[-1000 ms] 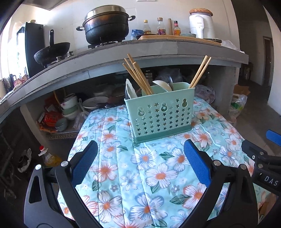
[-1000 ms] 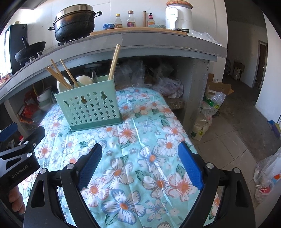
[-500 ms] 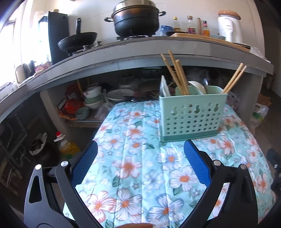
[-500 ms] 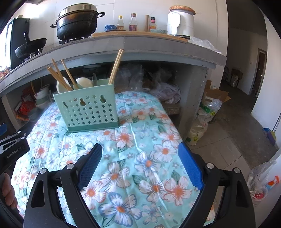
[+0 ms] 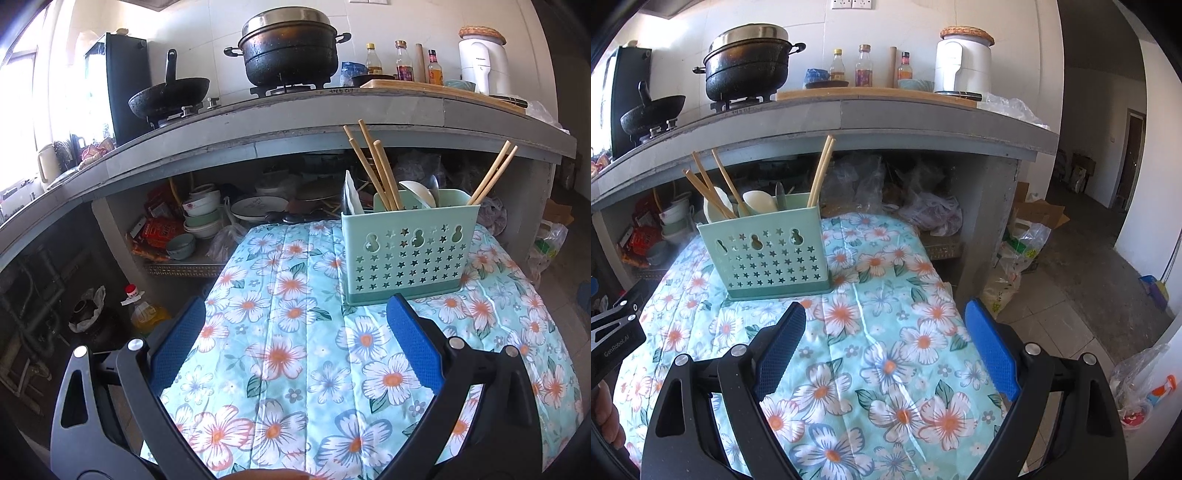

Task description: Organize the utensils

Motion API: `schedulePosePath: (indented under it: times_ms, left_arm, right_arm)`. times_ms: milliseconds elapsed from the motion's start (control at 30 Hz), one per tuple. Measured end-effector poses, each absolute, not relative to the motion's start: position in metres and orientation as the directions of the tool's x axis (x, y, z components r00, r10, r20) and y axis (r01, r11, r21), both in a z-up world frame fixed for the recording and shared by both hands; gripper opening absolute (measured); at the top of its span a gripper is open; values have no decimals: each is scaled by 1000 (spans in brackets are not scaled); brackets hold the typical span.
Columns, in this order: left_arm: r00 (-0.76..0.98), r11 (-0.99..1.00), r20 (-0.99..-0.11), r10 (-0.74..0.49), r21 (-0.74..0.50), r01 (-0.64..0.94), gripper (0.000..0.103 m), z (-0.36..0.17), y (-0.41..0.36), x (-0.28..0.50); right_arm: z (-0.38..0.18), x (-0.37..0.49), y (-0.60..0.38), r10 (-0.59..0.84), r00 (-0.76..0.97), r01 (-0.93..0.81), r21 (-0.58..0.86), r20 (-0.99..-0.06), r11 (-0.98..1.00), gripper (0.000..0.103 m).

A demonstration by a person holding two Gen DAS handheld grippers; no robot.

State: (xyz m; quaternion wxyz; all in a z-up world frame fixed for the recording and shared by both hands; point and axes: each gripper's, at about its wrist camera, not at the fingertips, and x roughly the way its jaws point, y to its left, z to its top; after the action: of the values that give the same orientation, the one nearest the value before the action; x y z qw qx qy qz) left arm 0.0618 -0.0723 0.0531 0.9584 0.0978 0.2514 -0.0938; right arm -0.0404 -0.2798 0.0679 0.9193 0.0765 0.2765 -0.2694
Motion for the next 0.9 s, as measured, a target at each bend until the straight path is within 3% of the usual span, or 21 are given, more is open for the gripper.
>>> schedulePosePath:
  times_ms: [900]
  left_arm:
    - [854, 968, -505, -122, 129, 215, 94, 53, -67, 65]
  right_arm:
    - [67, -36, -272, -439, 700, 512, -33, -563, 859, 86]
